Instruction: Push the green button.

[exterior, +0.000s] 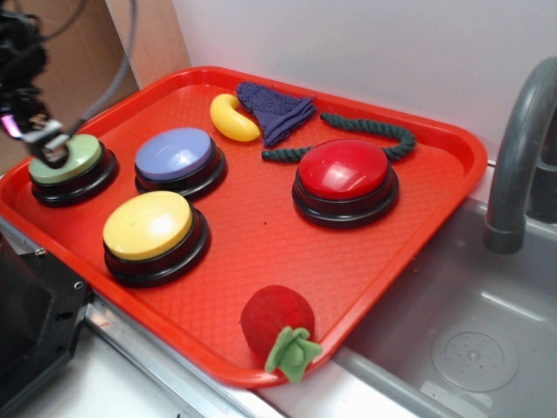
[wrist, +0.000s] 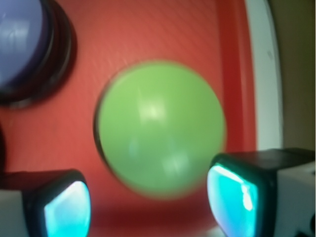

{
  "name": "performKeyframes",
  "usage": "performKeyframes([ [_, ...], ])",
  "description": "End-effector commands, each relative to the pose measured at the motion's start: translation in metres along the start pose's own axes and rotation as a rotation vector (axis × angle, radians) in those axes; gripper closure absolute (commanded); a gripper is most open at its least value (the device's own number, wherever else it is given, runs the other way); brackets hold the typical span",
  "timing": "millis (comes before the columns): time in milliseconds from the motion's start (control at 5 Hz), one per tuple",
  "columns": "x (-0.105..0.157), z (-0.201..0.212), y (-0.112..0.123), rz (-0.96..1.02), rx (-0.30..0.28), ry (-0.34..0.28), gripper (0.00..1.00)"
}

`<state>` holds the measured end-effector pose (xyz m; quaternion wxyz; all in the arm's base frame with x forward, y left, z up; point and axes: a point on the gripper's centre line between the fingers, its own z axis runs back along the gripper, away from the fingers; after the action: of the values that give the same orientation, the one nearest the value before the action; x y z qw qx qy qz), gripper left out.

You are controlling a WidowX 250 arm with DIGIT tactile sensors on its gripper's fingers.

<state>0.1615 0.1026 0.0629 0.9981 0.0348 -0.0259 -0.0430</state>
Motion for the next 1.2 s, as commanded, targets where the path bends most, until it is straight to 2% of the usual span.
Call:
performKeyframes([
  [0,0.018,-0.008,-0.002,-0.060,0.059,-0.032,0.00],
  [200,0.004,-0.016,-0.001,-0.069,0.051,-0.029,0.00],
  [400,-0.019,-0.030,0.005,-0.079,-0.004,-0.032,0.00],
  [600,-0.021,-0.028,0.003,-0.104,0.004,-0.021,0.00],
  [1000,0.009,0.022,-0.007,-0.109,-0.007,0.025,0.00],
])
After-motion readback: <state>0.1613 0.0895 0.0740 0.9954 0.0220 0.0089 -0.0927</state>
